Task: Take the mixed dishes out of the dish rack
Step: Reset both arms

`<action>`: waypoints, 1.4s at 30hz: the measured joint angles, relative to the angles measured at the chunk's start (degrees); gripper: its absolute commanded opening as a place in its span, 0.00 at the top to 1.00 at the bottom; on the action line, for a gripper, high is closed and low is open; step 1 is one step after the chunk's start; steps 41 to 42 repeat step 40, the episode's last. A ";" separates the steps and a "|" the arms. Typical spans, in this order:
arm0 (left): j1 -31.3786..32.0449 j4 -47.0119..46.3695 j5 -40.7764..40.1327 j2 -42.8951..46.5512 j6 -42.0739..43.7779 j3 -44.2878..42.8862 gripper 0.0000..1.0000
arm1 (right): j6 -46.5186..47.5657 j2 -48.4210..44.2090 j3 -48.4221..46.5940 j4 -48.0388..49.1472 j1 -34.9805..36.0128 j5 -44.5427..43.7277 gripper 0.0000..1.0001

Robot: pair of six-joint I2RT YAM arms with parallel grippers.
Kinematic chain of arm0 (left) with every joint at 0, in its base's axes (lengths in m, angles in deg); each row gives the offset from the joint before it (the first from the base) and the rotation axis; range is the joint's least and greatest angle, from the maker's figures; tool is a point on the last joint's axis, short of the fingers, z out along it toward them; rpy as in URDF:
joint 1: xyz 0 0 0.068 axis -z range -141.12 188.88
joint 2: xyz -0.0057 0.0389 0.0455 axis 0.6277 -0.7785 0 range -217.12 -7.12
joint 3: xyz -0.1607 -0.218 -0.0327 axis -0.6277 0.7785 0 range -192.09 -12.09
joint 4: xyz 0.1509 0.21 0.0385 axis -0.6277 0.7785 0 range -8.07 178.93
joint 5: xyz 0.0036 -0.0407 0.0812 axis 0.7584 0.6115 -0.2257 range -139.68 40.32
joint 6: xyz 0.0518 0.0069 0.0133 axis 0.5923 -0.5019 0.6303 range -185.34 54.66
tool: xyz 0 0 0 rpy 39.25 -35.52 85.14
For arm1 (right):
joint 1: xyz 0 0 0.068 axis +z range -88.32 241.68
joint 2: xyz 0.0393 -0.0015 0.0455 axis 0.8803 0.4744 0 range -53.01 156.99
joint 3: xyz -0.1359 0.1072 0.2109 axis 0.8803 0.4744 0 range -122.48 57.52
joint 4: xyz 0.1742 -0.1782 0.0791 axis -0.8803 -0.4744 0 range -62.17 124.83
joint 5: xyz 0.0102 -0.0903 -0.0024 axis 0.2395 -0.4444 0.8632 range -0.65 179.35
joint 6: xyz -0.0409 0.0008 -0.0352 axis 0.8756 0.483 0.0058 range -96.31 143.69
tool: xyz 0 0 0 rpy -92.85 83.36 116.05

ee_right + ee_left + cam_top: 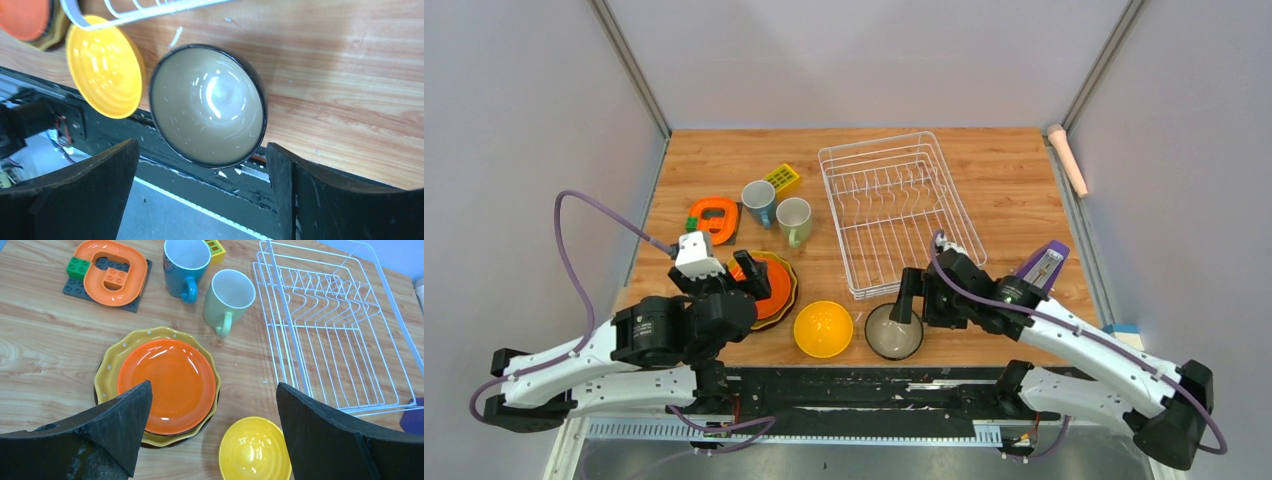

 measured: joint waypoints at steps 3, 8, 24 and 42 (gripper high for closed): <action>0.00 -0.48 -0.11 0.02 0.04 0.46 0.00 | -0.68 -4.48 -0.07 -0.07 0.00 -2.27 0.00; 0.00 -1.51 -0.61 -0.17 1.60 1.14 0.00 | -2.34 -12.24 0.79 0.15 0.00 -8.11 0.00; -6.47 -7.80 0.13 1.44 9.20 3.82 0.00 | -4.59 -17.66 3.04 -0.09 0.00 -22.95 0.00; -34.95 -26.08 35.82 -6.78 23.15 8.35 0.00 | -4.94 -20.35 4.33 -0.07 0.00 -25.18 0.00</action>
